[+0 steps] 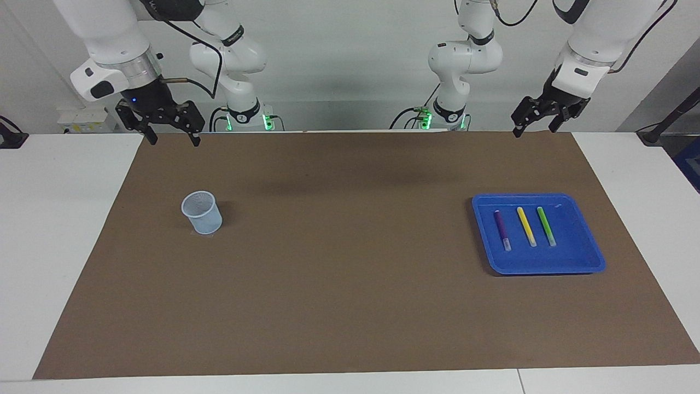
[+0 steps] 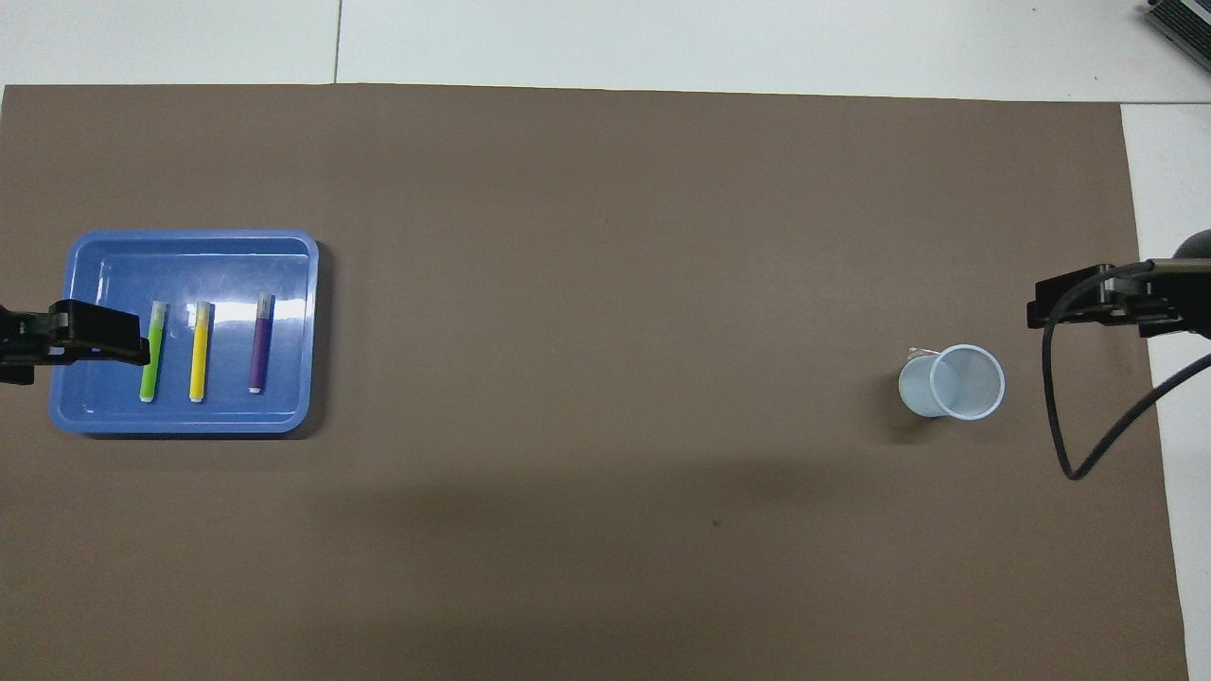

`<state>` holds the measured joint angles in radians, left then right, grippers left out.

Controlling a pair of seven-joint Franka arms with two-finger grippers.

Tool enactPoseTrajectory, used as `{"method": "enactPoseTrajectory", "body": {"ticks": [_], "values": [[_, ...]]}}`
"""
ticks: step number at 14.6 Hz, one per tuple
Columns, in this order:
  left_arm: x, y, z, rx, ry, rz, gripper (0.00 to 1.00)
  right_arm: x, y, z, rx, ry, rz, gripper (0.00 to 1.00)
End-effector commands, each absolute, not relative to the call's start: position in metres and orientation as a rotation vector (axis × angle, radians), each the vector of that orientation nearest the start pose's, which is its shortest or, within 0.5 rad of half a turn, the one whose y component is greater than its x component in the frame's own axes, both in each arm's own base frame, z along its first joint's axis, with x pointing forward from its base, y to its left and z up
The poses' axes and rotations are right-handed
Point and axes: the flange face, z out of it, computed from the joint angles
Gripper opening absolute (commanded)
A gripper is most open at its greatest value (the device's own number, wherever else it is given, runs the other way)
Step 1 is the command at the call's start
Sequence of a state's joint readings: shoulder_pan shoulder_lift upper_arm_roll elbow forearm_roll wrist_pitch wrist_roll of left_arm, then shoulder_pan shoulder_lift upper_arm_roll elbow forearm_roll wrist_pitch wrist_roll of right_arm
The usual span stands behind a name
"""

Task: Transfer and insert pens with both arms
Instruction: 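Move the right gripper away from the white cup toward the table center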

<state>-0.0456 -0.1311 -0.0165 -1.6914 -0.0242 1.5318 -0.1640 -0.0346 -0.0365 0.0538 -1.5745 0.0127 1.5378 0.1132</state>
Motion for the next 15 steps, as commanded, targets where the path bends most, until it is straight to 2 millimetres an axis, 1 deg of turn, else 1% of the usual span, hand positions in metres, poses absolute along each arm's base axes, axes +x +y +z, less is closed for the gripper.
{"method": "enactPoseTrajectory", "body": {"ticks": [1, 10, 15], "values": [[0.503, -0.036, 0.639, -3.162, -0.171, 0.056, 1.00, 0.539, 0.012, 0.644, -3.117, 0.135, -0.019, 1.00], [0.504, -0.035, 0.640, -3.164, -0.169, 0.042, 1.00, 0.536, 0.015, 0.643, -3.114, 0.126, -0.014, 1.00], [0.503, -0.035, 0.641, -3.164, -0.161, 0.042, 1.00, 0.532, 0.054, 0.642, -3.119, 0.004, -0.008, 1.00]]}}
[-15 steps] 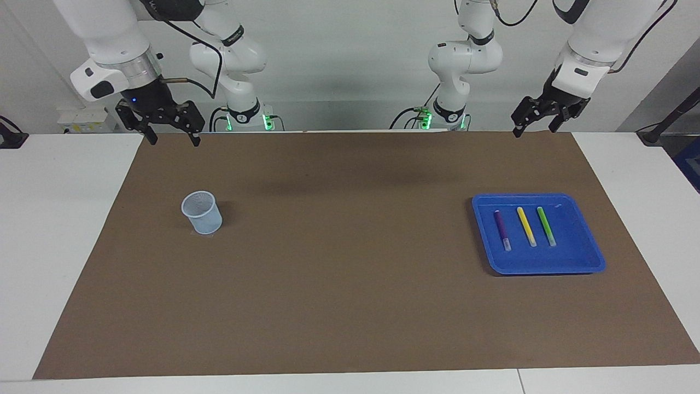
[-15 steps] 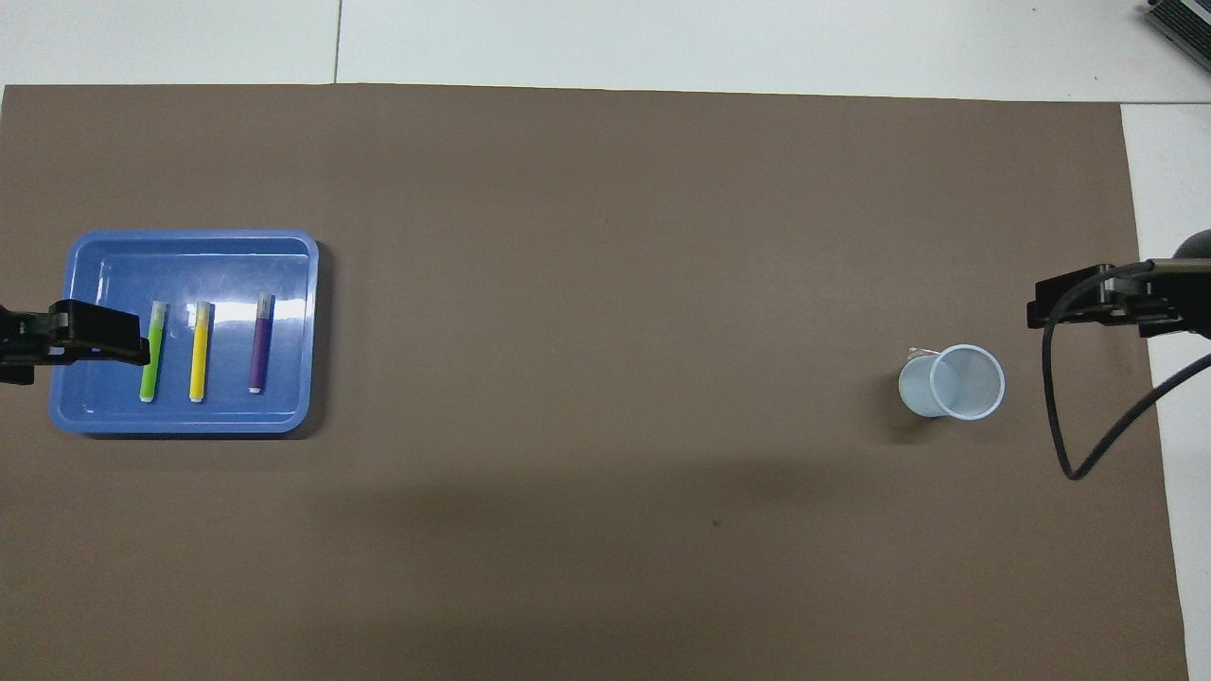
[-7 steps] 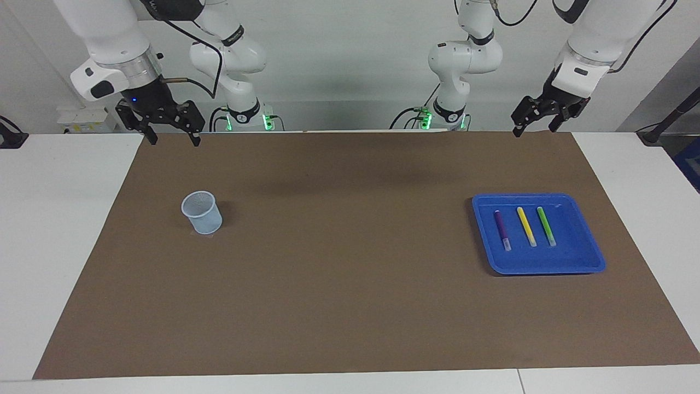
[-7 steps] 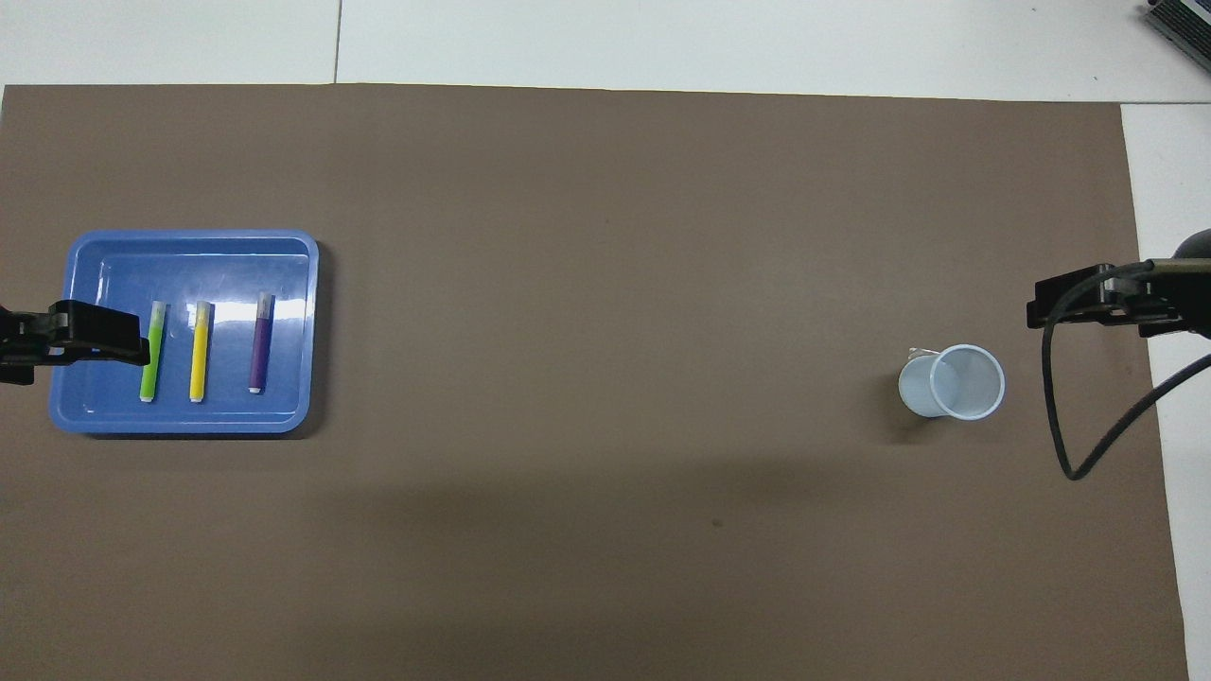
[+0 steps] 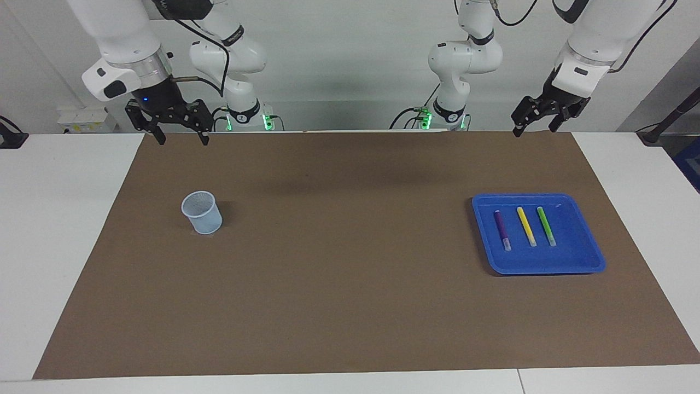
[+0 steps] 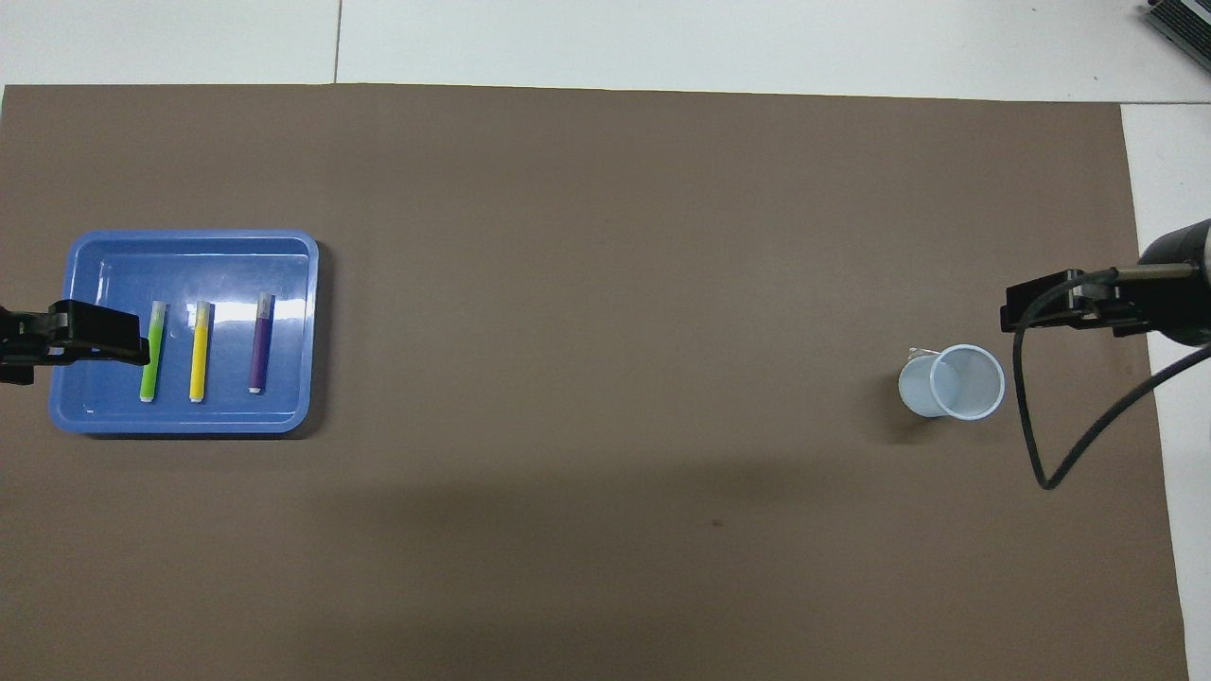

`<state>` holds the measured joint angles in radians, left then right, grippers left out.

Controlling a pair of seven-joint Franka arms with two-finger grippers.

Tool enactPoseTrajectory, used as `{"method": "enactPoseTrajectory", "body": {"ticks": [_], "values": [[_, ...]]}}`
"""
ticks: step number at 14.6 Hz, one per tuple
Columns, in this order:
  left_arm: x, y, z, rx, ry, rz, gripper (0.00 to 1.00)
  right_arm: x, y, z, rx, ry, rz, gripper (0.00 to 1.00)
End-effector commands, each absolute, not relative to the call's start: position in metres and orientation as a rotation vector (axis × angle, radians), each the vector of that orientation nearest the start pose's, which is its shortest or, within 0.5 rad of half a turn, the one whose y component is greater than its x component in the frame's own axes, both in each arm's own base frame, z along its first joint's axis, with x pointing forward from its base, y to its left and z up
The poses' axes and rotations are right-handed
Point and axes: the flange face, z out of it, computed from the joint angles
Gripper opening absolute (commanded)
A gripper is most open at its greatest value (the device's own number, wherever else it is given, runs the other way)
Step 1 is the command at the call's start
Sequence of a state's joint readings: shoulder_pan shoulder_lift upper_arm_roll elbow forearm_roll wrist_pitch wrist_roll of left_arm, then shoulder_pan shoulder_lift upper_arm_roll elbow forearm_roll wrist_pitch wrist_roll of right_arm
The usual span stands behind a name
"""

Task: Transfer and insert pens with both arms
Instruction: 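Move the right gripper away from the white cup toward the table center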

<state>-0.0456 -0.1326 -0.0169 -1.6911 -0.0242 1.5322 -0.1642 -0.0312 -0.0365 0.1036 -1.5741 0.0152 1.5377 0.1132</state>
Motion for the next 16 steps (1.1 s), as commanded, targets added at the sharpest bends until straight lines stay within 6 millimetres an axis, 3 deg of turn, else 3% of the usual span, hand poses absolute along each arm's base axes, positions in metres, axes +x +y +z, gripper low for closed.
{"method": "enactPoseTrajectory", "body": {"ticks": [1, 10, 16], "values": [[0.503, -0.035, 0.641, -3.164, -0.166, 0.039, 1.00, 0.531, 0.064, 0.641, -3.120, -0.022, -0.008, 1.00], [0.504, -0.035, 0.647, -3.168, -0.166, 0.015, 1.00, 0.523, 0.084, 0.635, -3.030, -0.049, 0.002, 1.00], [0.504, -0.035, 0.647, -3.168, -0.161, 0.015, 1.00, 0.523, 0.093, 0.616, -2.962, -0.027, 0.035, 1.00]]}}
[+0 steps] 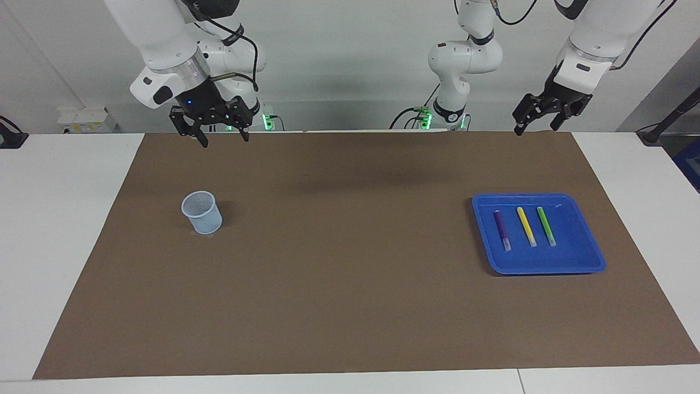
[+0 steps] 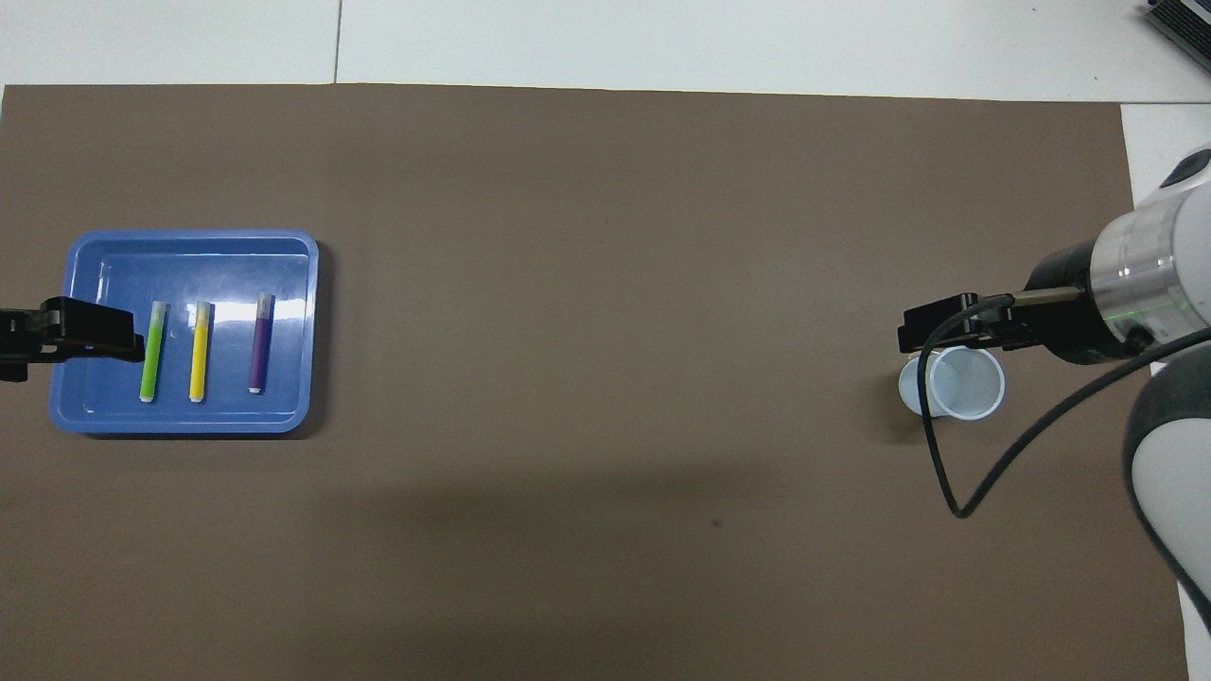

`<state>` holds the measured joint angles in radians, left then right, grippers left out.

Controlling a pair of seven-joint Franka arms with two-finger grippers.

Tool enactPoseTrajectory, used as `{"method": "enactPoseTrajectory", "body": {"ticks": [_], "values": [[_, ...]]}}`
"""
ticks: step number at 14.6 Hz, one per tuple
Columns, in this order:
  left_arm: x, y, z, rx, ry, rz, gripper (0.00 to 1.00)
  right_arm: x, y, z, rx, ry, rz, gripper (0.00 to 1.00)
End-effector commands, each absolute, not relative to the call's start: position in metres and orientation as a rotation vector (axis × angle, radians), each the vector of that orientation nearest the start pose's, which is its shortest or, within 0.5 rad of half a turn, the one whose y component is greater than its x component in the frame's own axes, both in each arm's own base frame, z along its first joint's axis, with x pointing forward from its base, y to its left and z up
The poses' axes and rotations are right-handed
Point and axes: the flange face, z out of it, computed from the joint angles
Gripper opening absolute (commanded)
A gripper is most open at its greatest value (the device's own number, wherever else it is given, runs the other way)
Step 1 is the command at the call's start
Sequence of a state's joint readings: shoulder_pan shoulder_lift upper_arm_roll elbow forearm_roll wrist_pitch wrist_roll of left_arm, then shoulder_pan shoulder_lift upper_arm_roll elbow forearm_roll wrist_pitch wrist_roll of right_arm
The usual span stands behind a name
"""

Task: Transfer and insert pens with both arms
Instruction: 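Move the right gripper away from the white cup toward the table center, then reach the left gripper down to the purple pen in the tray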

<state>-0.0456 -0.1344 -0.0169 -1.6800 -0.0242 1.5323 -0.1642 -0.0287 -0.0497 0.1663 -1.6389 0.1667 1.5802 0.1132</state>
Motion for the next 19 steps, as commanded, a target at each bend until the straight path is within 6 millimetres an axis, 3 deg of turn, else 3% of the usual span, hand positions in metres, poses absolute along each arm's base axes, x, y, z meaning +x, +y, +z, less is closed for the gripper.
{"method": "enactPoseTrajectory", "body": {"ticks": [1, 6, 7, 11, 15, 16, 19], "values": [[0.504, -0.035, 0.646, -3.167, -0.154, 0.017, 1.00, 0.523, 0.094, 0.615, -2.960, -0.030, 0.038, 1.00], [0.504, -0.035, 0.645, -3.168, -0.156, 0.018, 1.00, 0.520, 0.110, 0.592, -2.849, 0.043, -0.021, 1.00], [0.503, -0.035, 0.646, -3.168, -0.156, 0.015, 1.00, 0.519, 0.122, 0.587, -2.836, 0.045, -0.030, 1.00], [0.504, -0.035, 0.645, -3.168, -0.161, 0.015, 1.00, 0.520, 0.143, 0.588, -2.760, 0.153, -0.036, 1.00], [0.501, -0.036, 0.646, -3.168, -0.161, 0.013, 1.00, 0.525, 0.150, 0.573, -2.743, 0.173, -0.071, 1.00], [0.501, -0.036, 0.642, -3.168, -0.162, 0.010, 1.00, 0.523, 0.164, 0.569, -2.735, 0.149, -0.084, 1.00], [0.495, -0.036, 0.632, -3.167, -0.154, 0.015, 1.00, 0.529, 0.176, 0.562, -2.697, 0.201, -0.098, 1.00]]}}
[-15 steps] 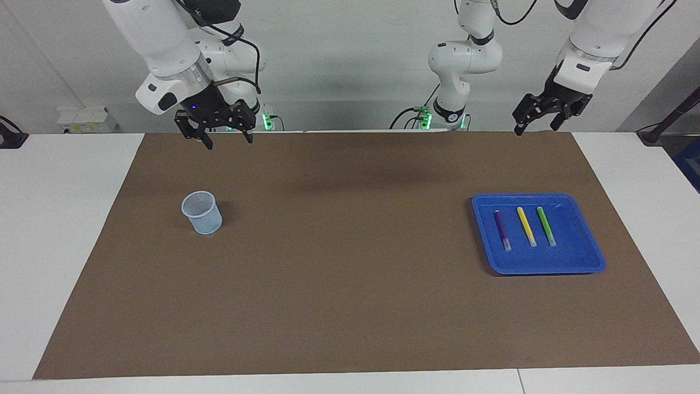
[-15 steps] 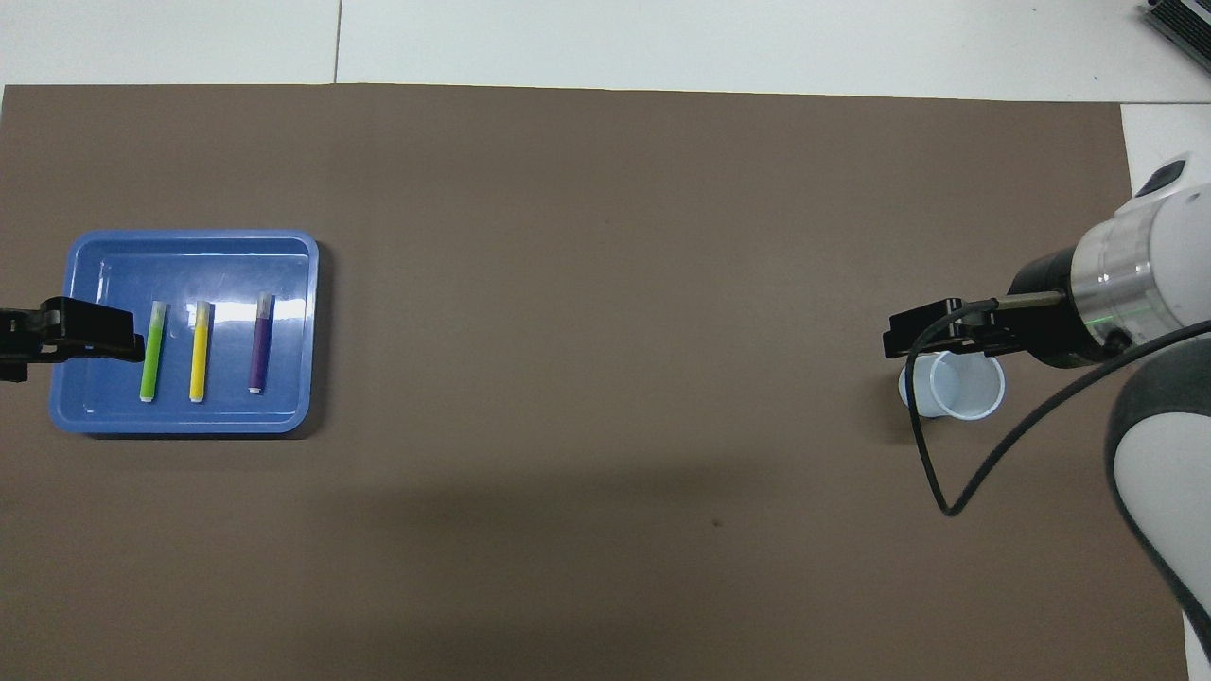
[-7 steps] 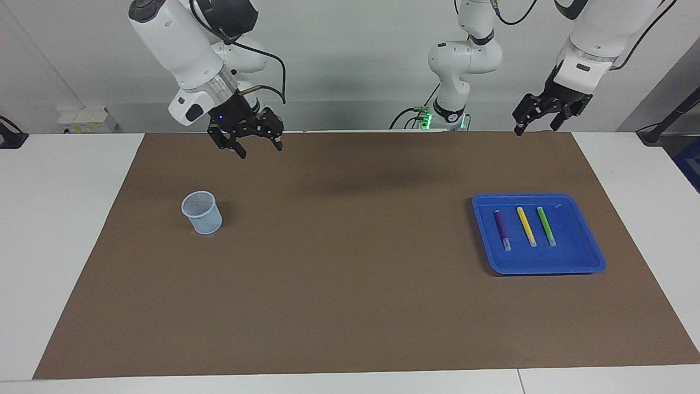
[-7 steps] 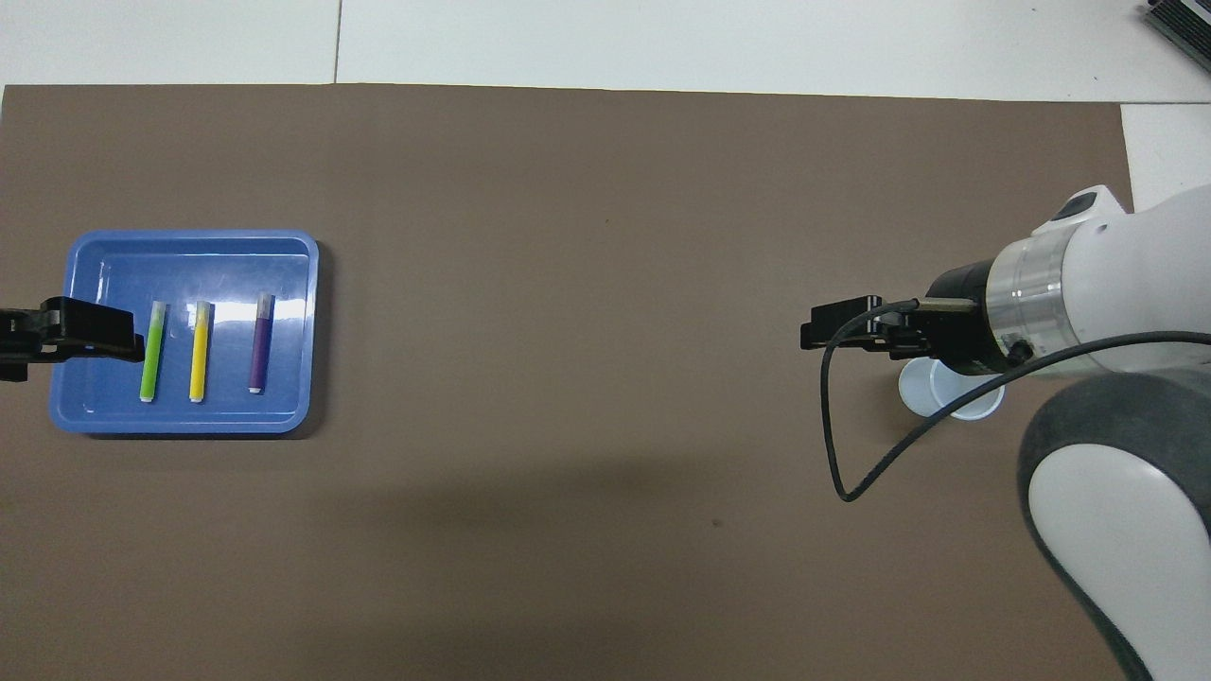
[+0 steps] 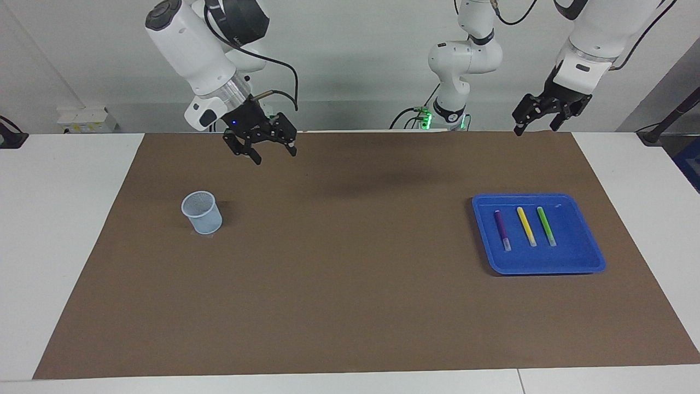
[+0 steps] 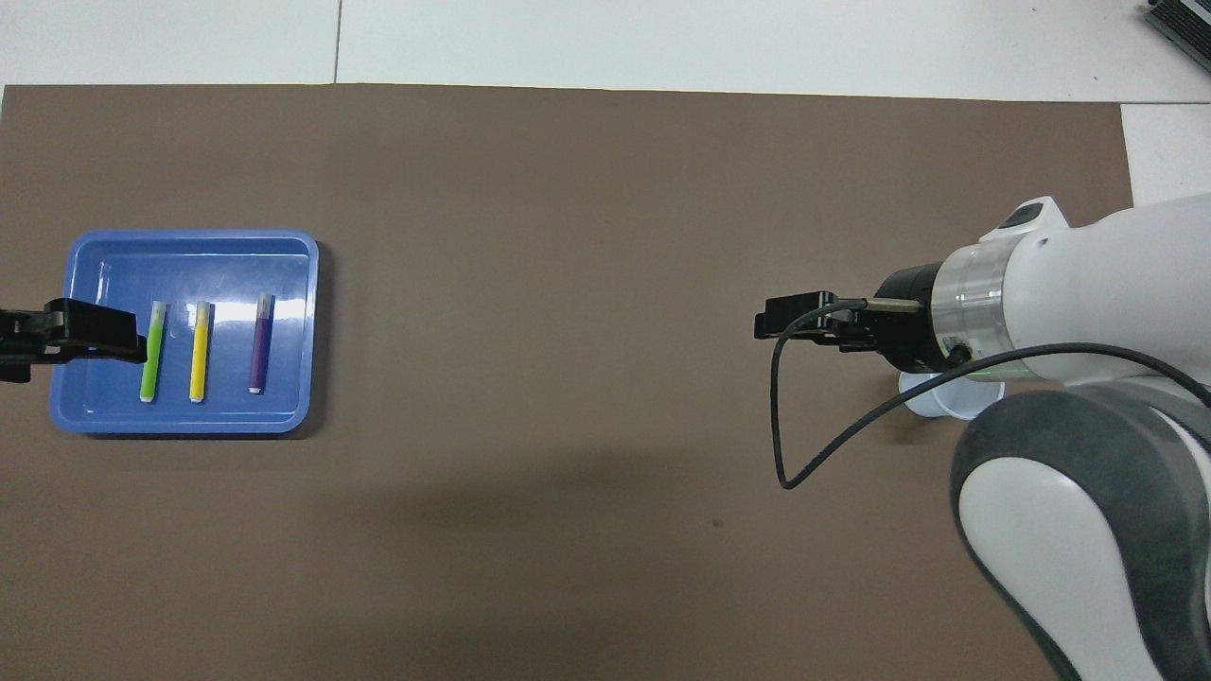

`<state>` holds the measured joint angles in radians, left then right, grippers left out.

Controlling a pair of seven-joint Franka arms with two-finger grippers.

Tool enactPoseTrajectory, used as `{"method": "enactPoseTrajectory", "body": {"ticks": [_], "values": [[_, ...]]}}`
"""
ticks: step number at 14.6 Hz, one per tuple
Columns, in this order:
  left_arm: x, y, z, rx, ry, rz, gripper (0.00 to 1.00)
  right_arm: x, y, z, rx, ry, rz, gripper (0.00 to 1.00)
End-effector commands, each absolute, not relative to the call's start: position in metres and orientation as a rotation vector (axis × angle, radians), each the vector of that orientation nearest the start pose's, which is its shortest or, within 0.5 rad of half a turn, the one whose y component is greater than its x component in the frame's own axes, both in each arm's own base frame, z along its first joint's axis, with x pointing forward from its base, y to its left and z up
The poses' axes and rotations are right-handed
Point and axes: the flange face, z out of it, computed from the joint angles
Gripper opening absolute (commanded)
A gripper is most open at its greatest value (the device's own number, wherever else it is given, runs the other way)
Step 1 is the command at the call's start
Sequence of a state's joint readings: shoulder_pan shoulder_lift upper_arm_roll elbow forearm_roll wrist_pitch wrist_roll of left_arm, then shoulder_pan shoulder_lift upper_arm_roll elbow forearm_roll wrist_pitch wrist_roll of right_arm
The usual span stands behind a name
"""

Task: Transfer and insert pens with both arms
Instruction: 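Reach the left gripper down to the purple pen in the tray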

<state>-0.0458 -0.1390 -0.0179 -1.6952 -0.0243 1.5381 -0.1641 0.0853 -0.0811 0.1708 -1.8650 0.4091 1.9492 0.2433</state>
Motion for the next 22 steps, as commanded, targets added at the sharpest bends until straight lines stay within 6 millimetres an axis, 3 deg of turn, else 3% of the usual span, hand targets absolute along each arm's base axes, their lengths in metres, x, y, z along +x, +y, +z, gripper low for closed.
{"method": "enactPoseTrajectory", "body": {"ticks": [1, 4, 7, 14, 20, 22], "values": [[0.494, -0.036, 0.630, -3.168, -0.152, 0.008, 1.00, 0.529, 0.185, 0.560, -2.693, 0.216, -0.097, 1.00], [0.487, -0.035, 0.613, -3.170, -0.158, -0.043, 1.00, 0.534, 0.205, 0.544, -2.682, 0.248, -0.102, 1.00], [0.478, -0.034, 0.586, -3.173, -0.161, -0.070, 1.00, 0.547, 0.211, 0.521, -2.677, 0.265, -0.116, 1.00], [0.484, -0.033, 0.522, -3.181, -0.126, -0.084, 0.99, 0.547, 0.223, 0.514, -2.678, 0.261, -0.099, 1.00], [0.520, -0.026, 0.449, -3.180, -0.080, -0.043, 0.96, 0.547, 0.223, 0.513, -2.676, 0.278, -0.095, 1.00], [0.529, -0.018, 0.433, -3.179, -0.041, -0.054, 0.95, 0.547, 0.223, 0.513, -2.676, 0.278, -0.095, 1.00]]}}
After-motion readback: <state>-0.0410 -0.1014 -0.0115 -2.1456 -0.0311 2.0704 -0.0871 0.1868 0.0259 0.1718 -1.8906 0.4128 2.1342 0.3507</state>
